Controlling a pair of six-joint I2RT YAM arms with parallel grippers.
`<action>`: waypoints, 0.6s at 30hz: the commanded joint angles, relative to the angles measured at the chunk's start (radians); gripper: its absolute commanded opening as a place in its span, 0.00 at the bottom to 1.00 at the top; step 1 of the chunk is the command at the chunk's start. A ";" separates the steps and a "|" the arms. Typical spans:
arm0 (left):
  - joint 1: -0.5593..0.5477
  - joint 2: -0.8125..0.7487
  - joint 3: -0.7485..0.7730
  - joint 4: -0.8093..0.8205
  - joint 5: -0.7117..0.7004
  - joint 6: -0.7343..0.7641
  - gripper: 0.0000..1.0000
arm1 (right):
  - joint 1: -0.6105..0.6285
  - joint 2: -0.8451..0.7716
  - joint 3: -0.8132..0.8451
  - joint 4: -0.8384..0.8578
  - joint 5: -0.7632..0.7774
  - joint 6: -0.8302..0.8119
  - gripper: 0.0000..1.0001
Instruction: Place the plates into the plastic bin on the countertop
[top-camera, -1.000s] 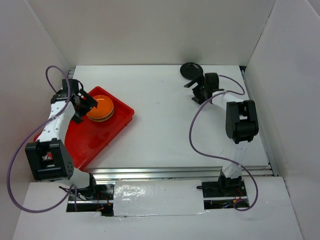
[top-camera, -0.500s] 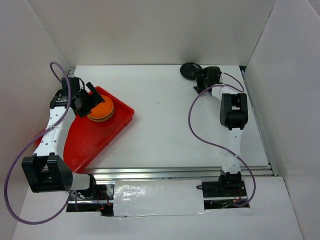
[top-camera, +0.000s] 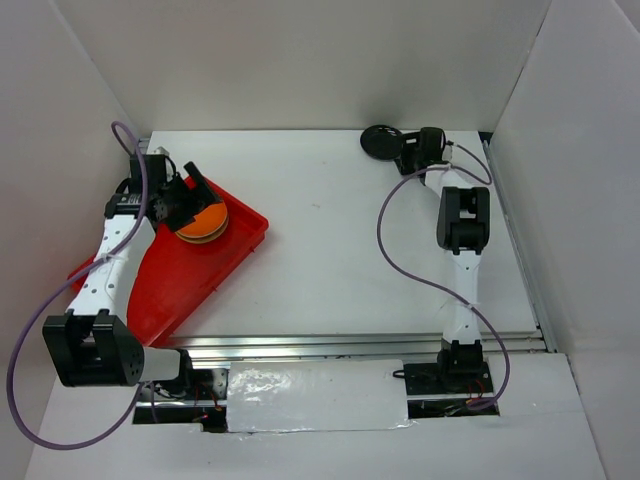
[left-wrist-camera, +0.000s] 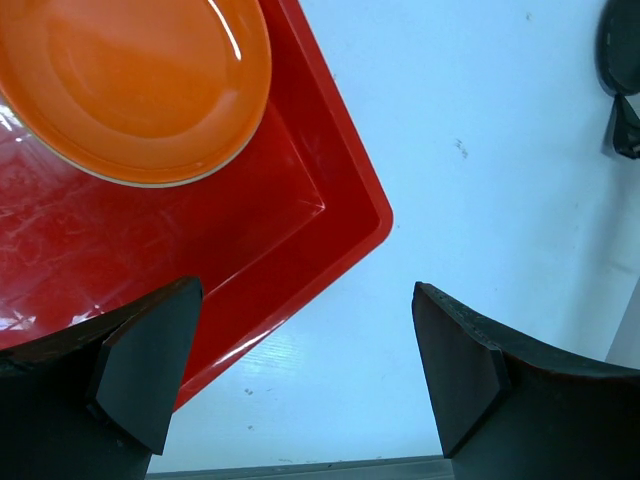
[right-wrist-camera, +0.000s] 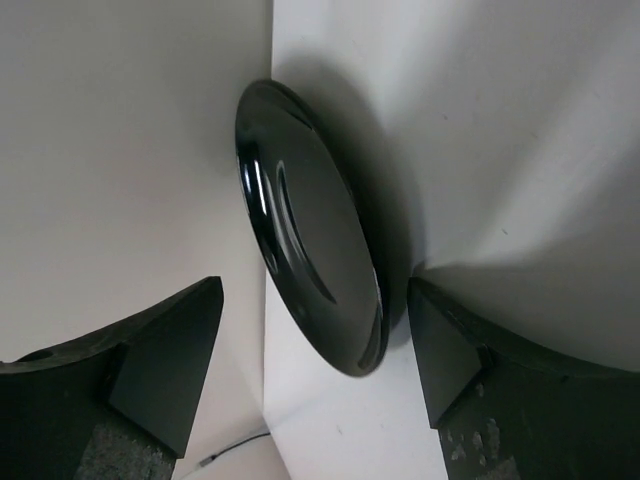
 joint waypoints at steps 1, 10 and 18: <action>-0.014 -0.039 -0.004 0.039 0.038 0.022 0.99 | 0.009 0.063 0.085 -0.054 0.067 0.003 0.82; -0.018 -0.042 -0.006 0.056 0.087 0.028 0.99 | 0.011 0.135 0.223 -0.139 0.072 -0.016 0.46; 0.001 -0.033 -0.026 0.073 0.129 0.033 0.99 | 0.002 0.080 0.110 0.006 0.008 -0.013 0.00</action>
